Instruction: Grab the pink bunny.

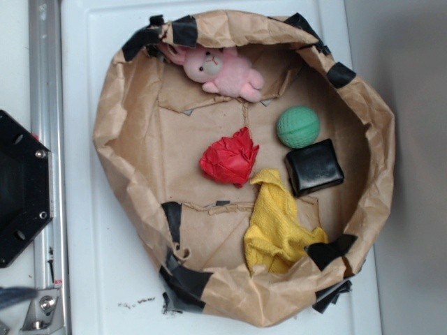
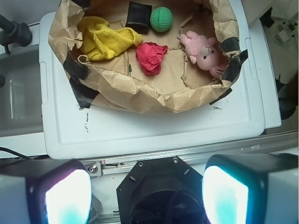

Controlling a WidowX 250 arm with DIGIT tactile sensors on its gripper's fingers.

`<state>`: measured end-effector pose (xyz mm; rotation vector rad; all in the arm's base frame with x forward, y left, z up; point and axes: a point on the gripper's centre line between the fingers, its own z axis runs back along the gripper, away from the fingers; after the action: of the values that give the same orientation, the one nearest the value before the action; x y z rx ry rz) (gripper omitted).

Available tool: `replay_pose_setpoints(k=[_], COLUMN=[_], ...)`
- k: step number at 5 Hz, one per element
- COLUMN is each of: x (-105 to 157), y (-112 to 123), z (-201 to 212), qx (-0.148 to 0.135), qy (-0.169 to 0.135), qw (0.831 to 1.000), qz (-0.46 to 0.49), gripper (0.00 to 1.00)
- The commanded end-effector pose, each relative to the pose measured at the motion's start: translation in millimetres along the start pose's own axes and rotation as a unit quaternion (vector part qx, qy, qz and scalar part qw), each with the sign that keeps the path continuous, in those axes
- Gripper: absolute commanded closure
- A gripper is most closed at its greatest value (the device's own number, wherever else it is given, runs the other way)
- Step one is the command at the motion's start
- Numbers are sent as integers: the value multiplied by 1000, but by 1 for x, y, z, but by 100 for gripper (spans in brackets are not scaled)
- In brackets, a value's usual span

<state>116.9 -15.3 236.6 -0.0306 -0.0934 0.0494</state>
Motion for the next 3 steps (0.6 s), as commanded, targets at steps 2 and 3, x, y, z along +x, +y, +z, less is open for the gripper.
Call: replay_pose_setpoints(k=[2, 3], x=[46, 93], y=[16, 29], z=[-54, -96], qx=[126, 173], qy=[-22, -35], qw=[992, 984], qz=[17, -17], gripper=[0, 0])
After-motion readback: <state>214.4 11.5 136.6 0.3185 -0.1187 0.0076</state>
